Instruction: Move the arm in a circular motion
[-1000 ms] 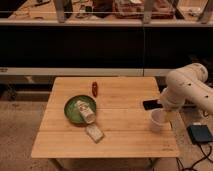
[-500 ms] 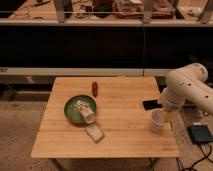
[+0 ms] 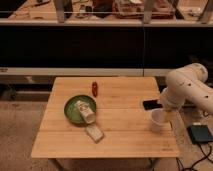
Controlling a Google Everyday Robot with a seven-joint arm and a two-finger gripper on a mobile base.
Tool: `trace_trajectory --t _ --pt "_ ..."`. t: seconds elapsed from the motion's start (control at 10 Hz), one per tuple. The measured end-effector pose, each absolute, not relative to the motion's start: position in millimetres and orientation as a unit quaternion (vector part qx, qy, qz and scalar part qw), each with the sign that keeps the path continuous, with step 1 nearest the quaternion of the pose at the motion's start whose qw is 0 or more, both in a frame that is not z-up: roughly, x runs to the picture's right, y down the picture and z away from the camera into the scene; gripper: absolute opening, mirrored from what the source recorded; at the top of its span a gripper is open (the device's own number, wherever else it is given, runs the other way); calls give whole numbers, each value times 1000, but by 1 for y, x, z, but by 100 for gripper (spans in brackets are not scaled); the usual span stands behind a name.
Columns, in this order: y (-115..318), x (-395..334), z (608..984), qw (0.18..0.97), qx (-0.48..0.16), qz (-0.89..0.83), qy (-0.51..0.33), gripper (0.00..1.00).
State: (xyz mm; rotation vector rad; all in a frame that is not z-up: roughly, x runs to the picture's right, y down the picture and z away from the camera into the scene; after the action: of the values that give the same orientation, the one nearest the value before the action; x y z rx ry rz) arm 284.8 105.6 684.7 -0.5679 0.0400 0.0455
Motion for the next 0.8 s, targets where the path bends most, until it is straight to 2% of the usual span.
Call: trace_trajectory --t 0.6,0.8 --pt "105 285 685 960 -279 23 20 65" --pt "83 292 693 964 -264 22 29 65"
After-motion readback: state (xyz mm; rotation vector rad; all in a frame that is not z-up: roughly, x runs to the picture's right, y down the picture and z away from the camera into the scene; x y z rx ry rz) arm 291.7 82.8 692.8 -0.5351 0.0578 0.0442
